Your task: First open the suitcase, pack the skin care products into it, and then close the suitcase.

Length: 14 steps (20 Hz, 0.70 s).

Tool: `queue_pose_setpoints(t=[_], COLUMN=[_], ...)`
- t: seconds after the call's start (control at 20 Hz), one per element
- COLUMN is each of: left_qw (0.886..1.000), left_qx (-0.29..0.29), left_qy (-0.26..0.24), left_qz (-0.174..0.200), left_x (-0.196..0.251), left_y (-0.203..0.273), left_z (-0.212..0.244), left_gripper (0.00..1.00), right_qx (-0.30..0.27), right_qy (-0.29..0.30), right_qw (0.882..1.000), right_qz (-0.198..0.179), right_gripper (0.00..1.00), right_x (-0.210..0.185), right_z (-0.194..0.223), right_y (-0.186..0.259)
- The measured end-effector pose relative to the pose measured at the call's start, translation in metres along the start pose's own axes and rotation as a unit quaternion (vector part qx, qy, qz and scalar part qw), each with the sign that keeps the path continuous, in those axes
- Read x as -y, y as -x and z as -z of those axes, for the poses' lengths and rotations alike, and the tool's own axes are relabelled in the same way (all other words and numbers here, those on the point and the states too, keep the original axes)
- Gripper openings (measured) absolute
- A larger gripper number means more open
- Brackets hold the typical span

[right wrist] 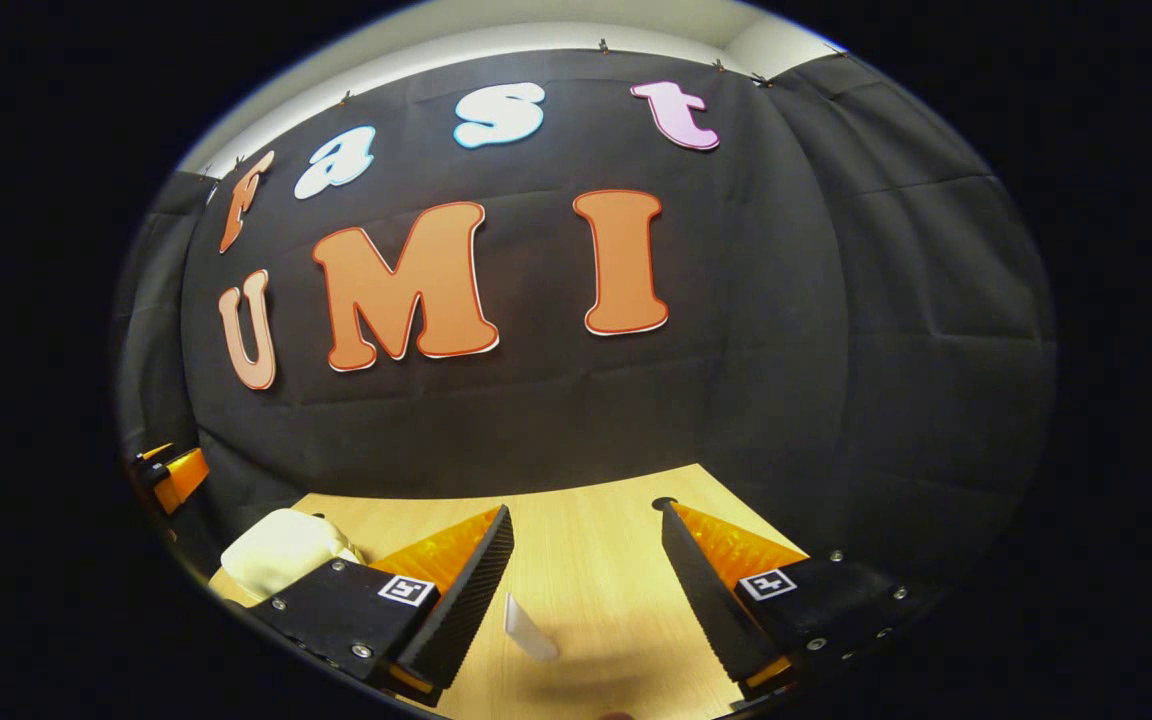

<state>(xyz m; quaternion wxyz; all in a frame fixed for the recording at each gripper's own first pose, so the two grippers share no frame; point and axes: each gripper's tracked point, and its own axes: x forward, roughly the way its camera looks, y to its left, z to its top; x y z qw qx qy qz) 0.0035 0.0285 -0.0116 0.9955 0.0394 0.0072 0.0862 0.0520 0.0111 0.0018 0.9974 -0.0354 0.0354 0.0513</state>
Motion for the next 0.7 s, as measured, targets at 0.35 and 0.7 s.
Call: queue_pose_setpoints(t=[0.35,0.7], left_qw=[0.994,0.964], left_qx=[-0.017,-0.054], left_qy=[-0.112,-0.259], left_qz=[-0.01,0.017], left_x=[-0.004,0.02], left_y=[-0.002,0.001], left_z=[0.023,0.086], left_gripper=[1.0,0.99], right_qx=[-0.015,-0.044], right_qy=[0.009,0.006], right_qw=[1.0,0.999], right_qz=[0.007,0.029], right_gripper=[0.95,0.95], right_x=[-0.006,0.016], right_z=[0.008,0.033], right_y=[0.001,0.003])
